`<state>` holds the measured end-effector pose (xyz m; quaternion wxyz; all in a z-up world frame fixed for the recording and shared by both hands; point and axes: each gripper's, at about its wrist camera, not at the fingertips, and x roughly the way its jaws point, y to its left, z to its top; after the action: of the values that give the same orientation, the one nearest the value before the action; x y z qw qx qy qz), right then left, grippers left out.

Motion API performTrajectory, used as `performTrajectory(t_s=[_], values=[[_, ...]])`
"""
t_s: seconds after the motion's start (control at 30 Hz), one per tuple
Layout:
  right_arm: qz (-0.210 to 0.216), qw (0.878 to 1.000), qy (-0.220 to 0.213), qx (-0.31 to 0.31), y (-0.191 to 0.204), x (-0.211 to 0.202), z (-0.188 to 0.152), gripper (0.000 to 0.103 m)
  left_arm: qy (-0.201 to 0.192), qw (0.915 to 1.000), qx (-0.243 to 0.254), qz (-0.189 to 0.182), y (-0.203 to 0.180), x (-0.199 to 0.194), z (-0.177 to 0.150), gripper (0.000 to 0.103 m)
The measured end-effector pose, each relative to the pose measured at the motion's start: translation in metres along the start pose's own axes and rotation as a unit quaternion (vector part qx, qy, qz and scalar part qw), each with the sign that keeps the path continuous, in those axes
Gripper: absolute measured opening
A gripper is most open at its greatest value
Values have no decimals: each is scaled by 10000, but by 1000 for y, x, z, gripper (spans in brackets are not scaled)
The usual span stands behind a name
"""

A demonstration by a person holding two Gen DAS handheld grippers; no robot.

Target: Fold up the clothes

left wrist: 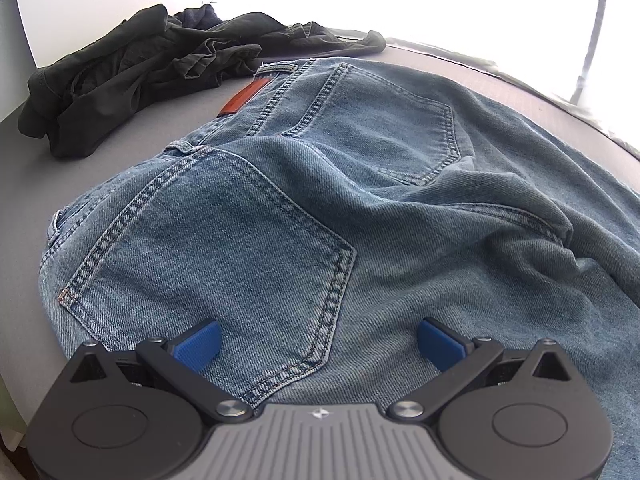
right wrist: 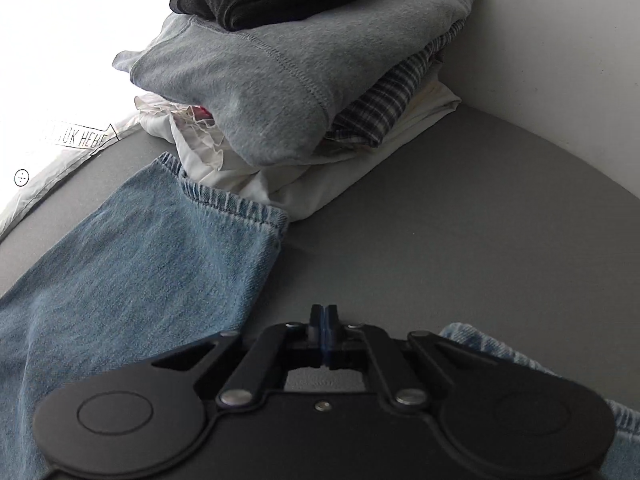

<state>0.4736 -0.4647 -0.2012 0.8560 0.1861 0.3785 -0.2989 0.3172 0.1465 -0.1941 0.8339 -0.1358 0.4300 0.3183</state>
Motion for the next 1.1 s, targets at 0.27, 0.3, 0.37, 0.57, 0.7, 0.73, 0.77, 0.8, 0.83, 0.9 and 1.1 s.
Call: performTrajectory(t_s=[0.27,0.3,0.37,0.57,0.7,0.73,0.77,0.8,0.83,0.9,1.1], values=[[944,9923,-121,-789,27,-61,-26,46,-78,10000,-30,24,-1,-1,-2,103],[1113,9894,-56,-927,37,-68,-35,52,-66,10000,-11,-4,0,-1,-1,103],[1429,9817,149,-1246,63,-80,-56,62,40,9998,129,-142,4,-2,1,103],[2044,9519,402,-2245,131,-122,-120,98,37,9964,517,-669,35,-20,-1,103],[2128,9461,564,-2377,151,-141,-151,103,-253,9968,348,-672,69,-28,18,101],[2131,9461,614,-2359,154,-143,-157,103,-327,9968,292,-670,78,-27,28,99],[2123,9462,678,-2345,156,-143,-163,103,-400,9967,236,-668,87,-26,37,95],[2114,9463,742,-2330,159,-143,-169,103,-423,9960,215,-753,93,-22,48,93],[2077,9475,789,-2298,160,-143,-173,103,-434,9951,202,-860,99,-18,60,83],[1893,9540,709,-2215,162,-142,-183,103,-455,9930,177,-1073,111,-8,83,65],[1262,9692,-155,-2107,176,-144,-213,103,-573,9883,441,-1341,120,30,139,58]])
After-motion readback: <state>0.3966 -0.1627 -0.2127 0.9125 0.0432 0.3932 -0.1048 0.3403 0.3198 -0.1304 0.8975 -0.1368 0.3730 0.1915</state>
